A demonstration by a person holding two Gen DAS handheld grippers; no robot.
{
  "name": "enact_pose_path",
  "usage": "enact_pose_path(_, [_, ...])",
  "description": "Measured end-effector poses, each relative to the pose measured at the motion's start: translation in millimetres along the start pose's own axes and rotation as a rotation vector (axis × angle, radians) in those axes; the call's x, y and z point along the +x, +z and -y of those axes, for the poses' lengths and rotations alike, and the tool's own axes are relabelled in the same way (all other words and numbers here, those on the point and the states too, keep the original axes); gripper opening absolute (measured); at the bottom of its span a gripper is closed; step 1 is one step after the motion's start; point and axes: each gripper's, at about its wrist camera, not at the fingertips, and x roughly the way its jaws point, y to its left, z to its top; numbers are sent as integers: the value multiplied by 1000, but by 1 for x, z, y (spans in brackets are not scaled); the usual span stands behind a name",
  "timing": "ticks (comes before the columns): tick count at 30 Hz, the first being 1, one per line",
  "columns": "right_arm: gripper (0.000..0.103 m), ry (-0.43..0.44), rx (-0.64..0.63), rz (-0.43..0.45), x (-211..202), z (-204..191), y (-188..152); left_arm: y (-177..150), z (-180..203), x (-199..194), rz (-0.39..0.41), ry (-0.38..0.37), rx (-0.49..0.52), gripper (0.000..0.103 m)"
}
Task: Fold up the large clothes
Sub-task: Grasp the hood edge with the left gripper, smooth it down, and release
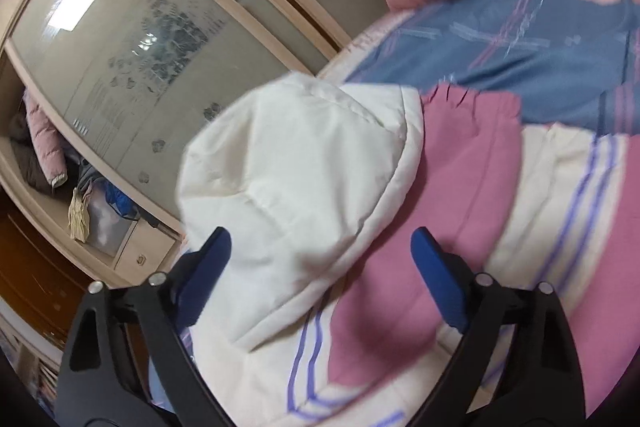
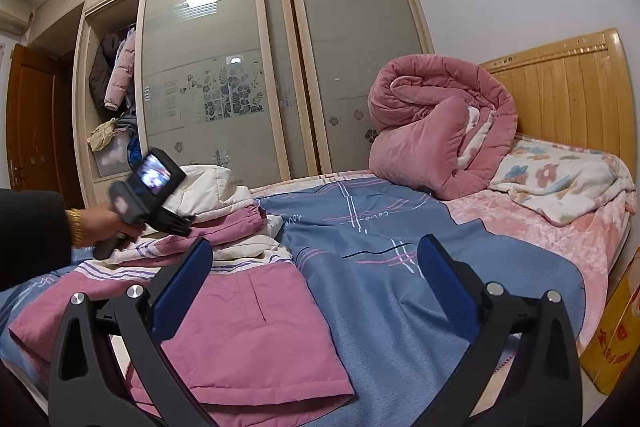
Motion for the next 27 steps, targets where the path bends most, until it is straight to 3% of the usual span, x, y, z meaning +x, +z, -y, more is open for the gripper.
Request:
enact_pose_path(6, [102, -7, 53, -7, 0, 13, 1, 10, 21, 49, -101, 3, 26, 74])
enact_pose_path(9, [102, -14, 67, -10, 1, 18, 1, 13, 11, 56, -124, 3, -38, 54])
enact_pose_path(11, [102, -17, 75, -9, 1, 20, 1, 12, 4, 53, -119, 4, -74, 28])
enact_pose_path(13, [102, -18, 76, -11, 1, 19, 0, 13, -9, 50, -123, 3, -110, 19])
enact_pose_path(16, [102, -18, 67, -12, 2, 15, -1, 19, -34, 32, -95, 14, -158, 14])
enact_pose_path(22, [102, -21, 41, -20, 6, 7, -1, 20, -79, -6, -59, 74, -156, 12])
enact_pose_path(27, [102, -27, 30, -24, 8, 4, -3, 0, -108, -37, -52, 71, -156, 12])
